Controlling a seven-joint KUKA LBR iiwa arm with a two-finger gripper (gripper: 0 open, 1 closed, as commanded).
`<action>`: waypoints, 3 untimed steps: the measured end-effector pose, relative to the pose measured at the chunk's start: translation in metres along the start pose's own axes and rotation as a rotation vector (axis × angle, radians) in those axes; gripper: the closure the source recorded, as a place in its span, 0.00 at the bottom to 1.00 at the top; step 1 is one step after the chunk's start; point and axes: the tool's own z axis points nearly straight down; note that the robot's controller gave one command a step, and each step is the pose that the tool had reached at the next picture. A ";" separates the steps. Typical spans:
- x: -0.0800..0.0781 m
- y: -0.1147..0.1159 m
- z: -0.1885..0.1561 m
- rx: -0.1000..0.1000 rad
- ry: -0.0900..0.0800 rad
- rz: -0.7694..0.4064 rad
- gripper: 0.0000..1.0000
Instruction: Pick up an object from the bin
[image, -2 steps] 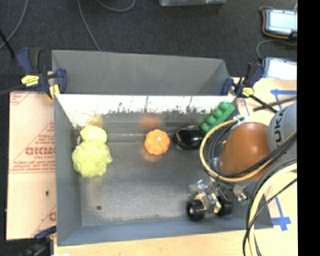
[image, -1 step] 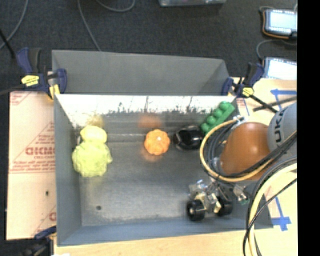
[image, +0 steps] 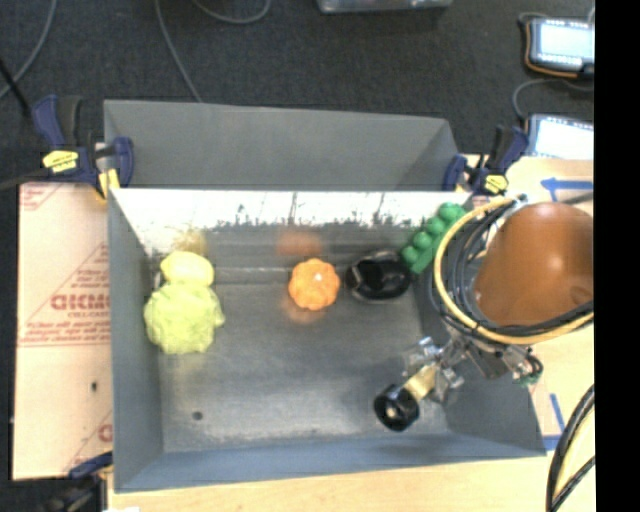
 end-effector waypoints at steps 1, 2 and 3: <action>0.000 0.000 0.000 0.000 0.000 0.000 1.00; 0.000 0.000 -0.003 -0.002 0.003 -0.002 1.00; -0.022 -0.031 -0.051 0.000 -0.002 -0.272 1.00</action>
Offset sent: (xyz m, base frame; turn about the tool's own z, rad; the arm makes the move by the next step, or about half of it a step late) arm 0.0042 -0.0042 0.1447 -0.0794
